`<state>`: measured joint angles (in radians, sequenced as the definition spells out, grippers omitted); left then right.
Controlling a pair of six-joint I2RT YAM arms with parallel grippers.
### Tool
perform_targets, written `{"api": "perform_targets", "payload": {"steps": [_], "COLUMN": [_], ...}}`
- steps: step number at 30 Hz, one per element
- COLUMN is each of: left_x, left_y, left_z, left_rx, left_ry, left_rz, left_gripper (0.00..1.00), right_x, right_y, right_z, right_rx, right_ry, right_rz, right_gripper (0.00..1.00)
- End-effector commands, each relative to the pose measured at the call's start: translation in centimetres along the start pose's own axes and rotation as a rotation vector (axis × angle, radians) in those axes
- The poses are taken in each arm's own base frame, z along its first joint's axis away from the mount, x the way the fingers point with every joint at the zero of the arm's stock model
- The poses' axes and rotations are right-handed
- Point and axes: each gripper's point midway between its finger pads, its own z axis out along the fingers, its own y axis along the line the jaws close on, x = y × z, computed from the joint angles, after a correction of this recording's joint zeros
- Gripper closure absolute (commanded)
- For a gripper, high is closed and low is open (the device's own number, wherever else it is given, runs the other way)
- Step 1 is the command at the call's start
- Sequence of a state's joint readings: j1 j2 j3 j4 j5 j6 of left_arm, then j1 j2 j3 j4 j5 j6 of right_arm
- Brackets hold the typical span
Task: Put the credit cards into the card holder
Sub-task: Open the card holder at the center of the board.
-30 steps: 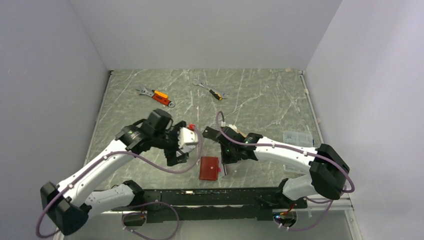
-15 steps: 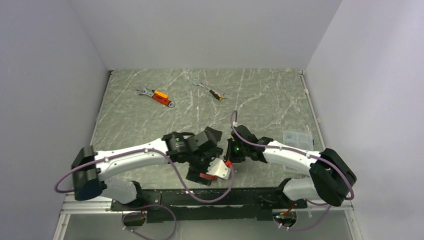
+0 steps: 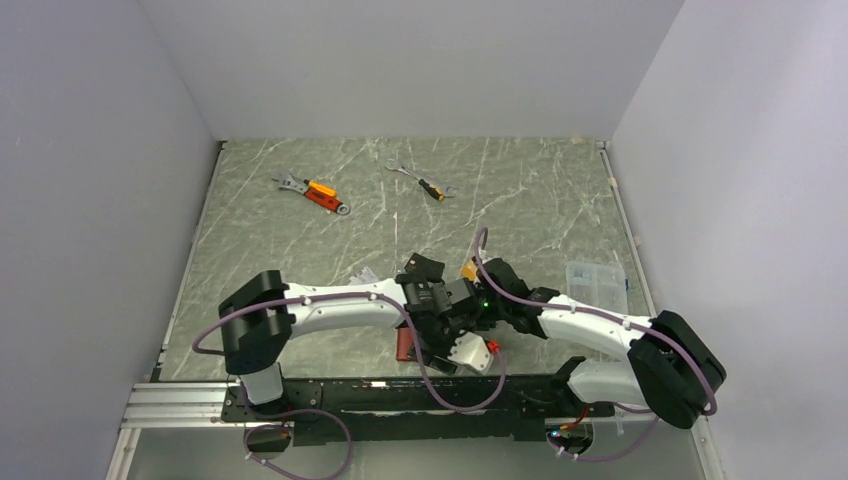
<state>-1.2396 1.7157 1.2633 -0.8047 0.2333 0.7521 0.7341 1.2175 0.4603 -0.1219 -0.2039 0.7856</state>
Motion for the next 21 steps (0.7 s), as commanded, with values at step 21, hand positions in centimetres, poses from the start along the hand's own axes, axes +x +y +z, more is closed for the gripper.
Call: {"api": "perform_targets", "payload": {"steps": [21], "left_x": [0.2], "left_y": [0.0], "left_z": [2.9], "left_rx": [0.011], "left_ry": [0.057], "left_rz": [0.088], "left_gripper": [0.45], "right_x": [2.2], "right_y": [-5.7], "right_z": [-0.4], "right_rx": [0.195], "right_ry": [0.006], "right_rz": [0.006], "right_gripper": [1.00]}}
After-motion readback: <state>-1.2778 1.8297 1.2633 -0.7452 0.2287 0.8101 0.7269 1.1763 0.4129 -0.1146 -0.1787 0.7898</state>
